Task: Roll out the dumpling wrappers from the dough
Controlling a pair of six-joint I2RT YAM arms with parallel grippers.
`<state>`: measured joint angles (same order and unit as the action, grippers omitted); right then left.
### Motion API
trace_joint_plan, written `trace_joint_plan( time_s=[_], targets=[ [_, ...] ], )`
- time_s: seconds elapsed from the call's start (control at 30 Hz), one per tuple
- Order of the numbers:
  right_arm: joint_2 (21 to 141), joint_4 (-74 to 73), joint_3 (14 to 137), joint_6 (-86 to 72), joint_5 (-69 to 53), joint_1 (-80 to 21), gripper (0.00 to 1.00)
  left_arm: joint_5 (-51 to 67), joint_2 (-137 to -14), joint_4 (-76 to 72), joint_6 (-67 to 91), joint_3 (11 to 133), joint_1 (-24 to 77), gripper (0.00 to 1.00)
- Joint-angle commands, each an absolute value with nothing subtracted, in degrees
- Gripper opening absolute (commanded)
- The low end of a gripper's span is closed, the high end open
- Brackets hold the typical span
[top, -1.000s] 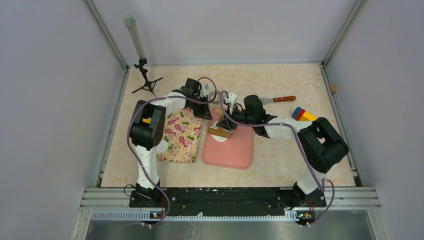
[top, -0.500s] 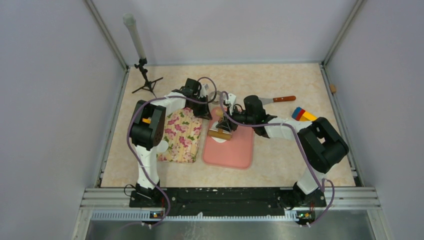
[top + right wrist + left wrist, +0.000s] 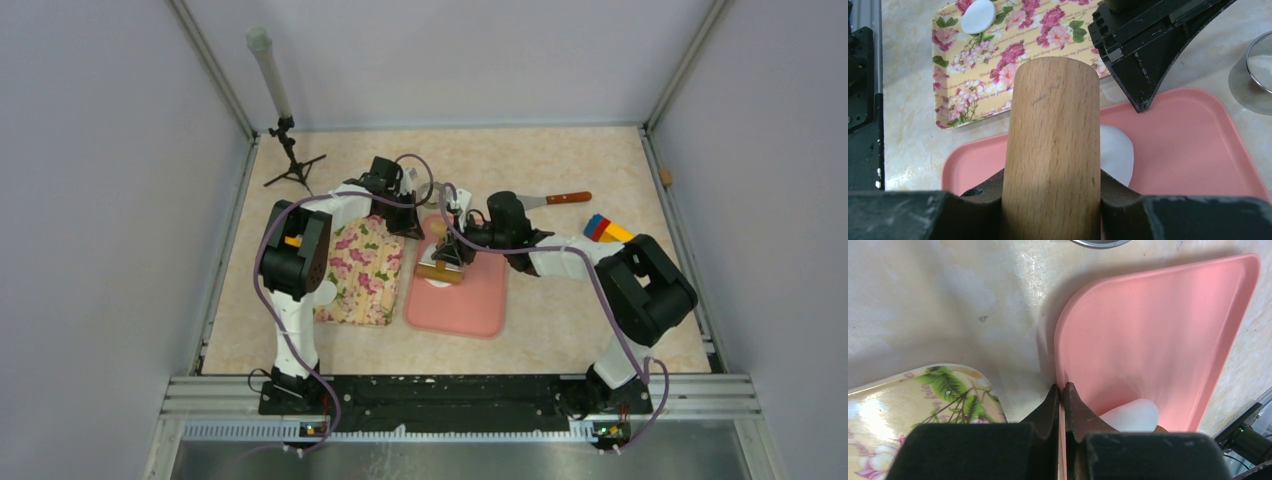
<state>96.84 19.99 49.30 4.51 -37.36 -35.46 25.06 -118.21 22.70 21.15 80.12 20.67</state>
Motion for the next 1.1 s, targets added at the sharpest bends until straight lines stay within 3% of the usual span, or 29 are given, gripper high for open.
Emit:
trace_joint_plan(
  time_s=[0.0,1.07],
  targets=[
    [101.1,0.2,45.0,5.0,-37.6,-36.9,0.0,23.1,-118.8,28.1,20.0,77.3,20.9,0.0],
    [98.1,-3.6,47.2,8.3,-40.2,-36.9,0.0,23.0,-118.9,27.9,20.1,77.4,20.9,0.0]
  ],
)
